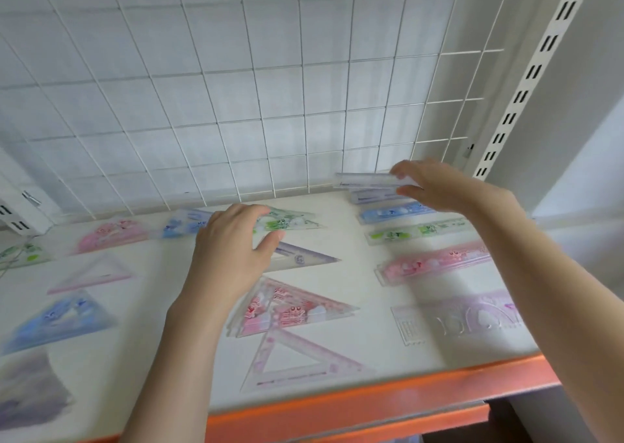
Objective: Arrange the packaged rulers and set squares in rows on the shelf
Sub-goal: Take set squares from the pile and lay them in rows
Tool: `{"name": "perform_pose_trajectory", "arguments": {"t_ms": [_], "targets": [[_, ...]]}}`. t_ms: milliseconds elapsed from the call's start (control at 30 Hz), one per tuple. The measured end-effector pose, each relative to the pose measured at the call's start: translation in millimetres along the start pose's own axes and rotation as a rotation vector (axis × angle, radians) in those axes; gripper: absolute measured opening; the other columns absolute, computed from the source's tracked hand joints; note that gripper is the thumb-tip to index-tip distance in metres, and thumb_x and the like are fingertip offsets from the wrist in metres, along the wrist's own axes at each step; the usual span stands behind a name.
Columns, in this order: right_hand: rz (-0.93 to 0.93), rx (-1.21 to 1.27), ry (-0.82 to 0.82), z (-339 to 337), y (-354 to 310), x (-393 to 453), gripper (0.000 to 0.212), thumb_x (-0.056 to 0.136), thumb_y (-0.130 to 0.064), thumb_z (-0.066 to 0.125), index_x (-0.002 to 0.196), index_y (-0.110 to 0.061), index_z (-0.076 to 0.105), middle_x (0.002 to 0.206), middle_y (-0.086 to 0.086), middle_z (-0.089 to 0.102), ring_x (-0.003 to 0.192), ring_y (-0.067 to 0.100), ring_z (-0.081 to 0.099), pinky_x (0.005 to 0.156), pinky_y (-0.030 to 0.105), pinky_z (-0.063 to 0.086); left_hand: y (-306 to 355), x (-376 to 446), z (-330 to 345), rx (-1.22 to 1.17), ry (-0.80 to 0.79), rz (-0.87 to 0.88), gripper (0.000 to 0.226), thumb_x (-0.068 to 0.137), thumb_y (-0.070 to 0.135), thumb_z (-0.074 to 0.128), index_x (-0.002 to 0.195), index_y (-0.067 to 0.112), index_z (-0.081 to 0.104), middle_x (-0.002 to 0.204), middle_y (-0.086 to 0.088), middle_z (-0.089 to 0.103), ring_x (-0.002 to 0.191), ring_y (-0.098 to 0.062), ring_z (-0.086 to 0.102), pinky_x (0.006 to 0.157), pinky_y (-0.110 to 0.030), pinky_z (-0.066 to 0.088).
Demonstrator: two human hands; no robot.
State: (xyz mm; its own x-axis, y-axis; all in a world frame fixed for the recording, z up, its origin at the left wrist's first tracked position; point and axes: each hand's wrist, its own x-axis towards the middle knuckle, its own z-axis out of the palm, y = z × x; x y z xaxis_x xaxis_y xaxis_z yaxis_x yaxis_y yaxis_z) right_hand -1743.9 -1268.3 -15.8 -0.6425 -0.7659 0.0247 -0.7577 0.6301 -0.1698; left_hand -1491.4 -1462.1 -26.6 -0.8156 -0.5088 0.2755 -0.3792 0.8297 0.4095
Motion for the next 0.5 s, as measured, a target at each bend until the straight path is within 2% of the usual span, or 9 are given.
{"name": "perform_pose_trajectory", "arguments": {"t_ms": [300,400,500], "targets": [[-0.005,-0.1,-0.156,8.9,26.2,16.2,0.041,0.101,-0.02,0.039,0.141,-0.017,0.038,0.144,0.007,0.043,0.132,0.025,0.038,0.105,0.036,0.031,0.7,0.3,8.2,0.022,0.065,-0.044,0.034,0.087,0.03,0.063,0.117,0.014,0.062,0.118,-0.002,0.062,0.111,-0.027,0.054,0.094,-0.037,0.04],[0.016,-0.102,-0.115,10.8,26.8,14.8,0.044,0.101,-0.012,0.036,0.145,-0.017,0.033,0.147,0.007,0.038,0.135,0.025,0.034,0.107,0.038,0.03,3.0,2.2,10.1,0.025,0.075,-0.041,0.034,0.087,0.03,0.063,0.116,0.014,0.062,0.117,-0.003,0.063,0.11,-0.028,0.055,0.093,-0.039,0.042],[0.031,-0.063,-0.018,8.5,18.8,8.8,0.044,0.1,-0.01,0.034,0.144,-0.017,0.034,0.142,0.009,0.042,0.131,0.027,0.037,0.102,0.04,0.035,5.3,1.5,11.0,0.027,0.068,-0.041,0.035,0.087,0.031,0.062,0.118,0.014,0.062,0.118,-0.003,0.062,0.111,-0.028,0.054,0.093,-0.04,0.042]]}}
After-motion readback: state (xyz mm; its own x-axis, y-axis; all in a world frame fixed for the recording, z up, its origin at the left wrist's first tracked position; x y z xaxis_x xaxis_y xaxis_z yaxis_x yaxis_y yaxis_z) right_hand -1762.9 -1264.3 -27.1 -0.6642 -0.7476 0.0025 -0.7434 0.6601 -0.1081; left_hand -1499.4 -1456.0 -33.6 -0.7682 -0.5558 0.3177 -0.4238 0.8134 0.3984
